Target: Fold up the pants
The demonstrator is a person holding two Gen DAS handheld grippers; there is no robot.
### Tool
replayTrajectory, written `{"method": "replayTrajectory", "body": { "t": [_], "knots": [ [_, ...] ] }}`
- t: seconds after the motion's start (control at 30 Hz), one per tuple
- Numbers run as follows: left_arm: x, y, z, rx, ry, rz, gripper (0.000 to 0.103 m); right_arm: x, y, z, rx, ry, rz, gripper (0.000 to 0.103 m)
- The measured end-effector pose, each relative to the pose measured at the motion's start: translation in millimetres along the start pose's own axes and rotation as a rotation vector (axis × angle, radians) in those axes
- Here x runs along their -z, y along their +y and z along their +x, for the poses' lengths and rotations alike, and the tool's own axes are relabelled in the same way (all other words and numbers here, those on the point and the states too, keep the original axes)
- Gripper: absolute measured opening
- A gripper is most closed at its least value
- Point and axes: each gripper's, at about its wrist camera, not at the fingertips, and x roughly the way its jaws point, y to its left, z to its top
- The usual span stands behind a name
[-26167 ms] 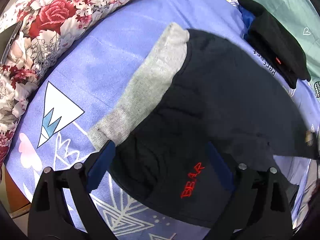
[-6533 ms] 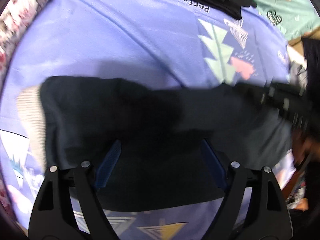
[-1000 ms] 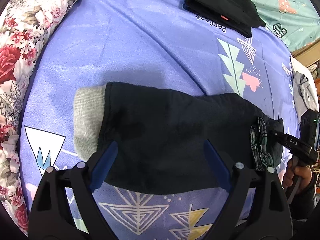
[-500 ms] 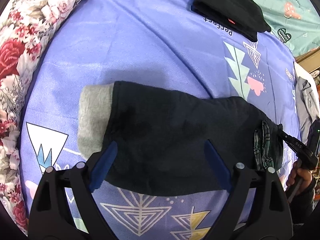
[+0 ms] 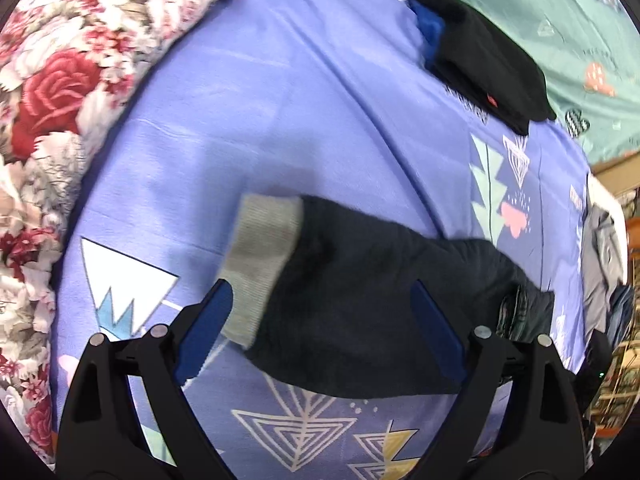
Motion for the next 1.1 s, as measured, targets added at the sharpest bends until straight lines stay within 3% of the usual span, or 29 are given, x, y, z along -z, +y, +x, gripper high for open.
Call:
{"method": "replayTrajectory", "body": {
  "t": [0.13,0.2,0.27,0.33,0.47,0.53,0.67,0.77,0.9,0.97,1.03,1.1],
  "knots": [
    [-2,21,-12,-0.014,-0.026,-0.048,0.091,-9,-4,-20,-0.059,-0.033,0.030,0.023],
    [1,33,-15,-0.017,-0.025,-0.079,0.091,-5,0,-17,-0.083,-0.007,0.018,0.023],
    [6,44,-13,-0.026,-0.012,-0.106,0.091,3,11,0,-0.050,0.042,-0.030,0.023],
    [11,51,-11,-0.025,0.002,-0.127,0.091,5,16,1,-0.032,0.026,-0.051,0.023],
    [21,61,0,0.027,0.061,-0.198,0.091,-3,0,-12,-0.111,0.005,0.065,0.024],
    [25,59,5,0.044,0.081,-0.204,0.091,-6,-11,-25,-0.118,-0.036,0.110,0.031],
    [34,57,17,0.060,0.114,-0.217,0.091,-6,-30,-42,-0.105,-0.096,0.185,0.037],
    [36,57,27,0.071,0.140,-0.243,0.091,-3,-38,-45,-0.050,-0.115,0.225,0.048],
    [36,55,37,0.073,0.166,-0.258,0.089,5,-55,-47,0.011,-0.114,0.277,0.052],
    [36,53,40,0.065,0.161,-0.252,0.082,7,-61,-48,0.024,-0.116,0.296,0.057],
    [34,51,47,0.065,0.171,-0.242,0.060,10,-60,-46,0.030,-0.115,0.301,0.057],
    [32,52,53,0.068,0.178,-0.256,0.058,10,-61,-46,0.035,-0.118,0.303,0.057]
  ]
}}
